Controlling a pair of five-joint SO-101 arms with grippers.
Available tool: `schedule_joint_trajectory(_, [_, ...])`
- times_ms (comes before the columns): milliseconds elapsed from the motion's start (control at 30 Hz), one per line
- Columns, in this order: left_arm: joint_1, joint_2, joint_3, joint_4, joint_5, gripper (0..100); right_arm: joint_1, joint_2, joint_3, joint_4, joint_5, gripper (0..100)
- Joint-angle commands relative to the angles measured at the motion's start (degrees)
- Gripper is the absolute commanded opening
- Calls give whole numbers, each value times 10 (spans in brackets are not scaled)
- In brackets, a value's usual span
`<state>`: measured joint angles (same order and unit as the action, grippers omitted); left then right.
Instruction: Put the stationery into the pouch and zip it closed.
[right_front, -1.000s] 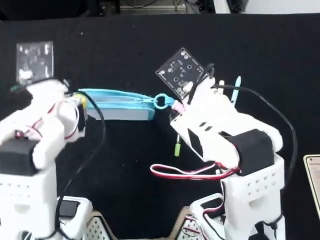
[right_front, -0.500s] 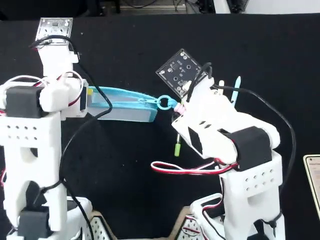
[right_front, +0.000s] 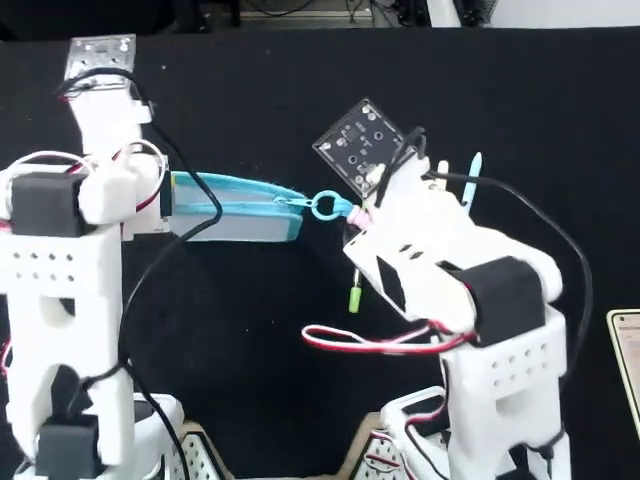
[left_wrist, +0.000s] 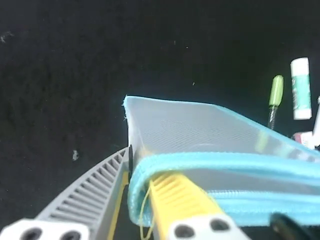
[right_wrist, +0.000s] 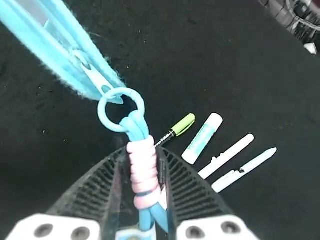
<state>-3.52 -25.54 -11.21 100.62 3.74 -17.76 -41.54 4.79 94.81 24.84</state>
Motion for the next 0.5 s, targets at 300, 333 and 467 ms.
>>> schedule_joint_trajectory(300, [18, -54, 111, -98, 51, 30, 13, -30, 38, -1, 4, 11])
schedule_joint_trajectory(333, [18, -55, 125, -105, 51, 30, 13, -30, 48, -1, 4, 11])
schedule_joint_trajectory(467, [22, -55, 141, -98, 52, 30, 13, -31, 65, -1, 4, 11])
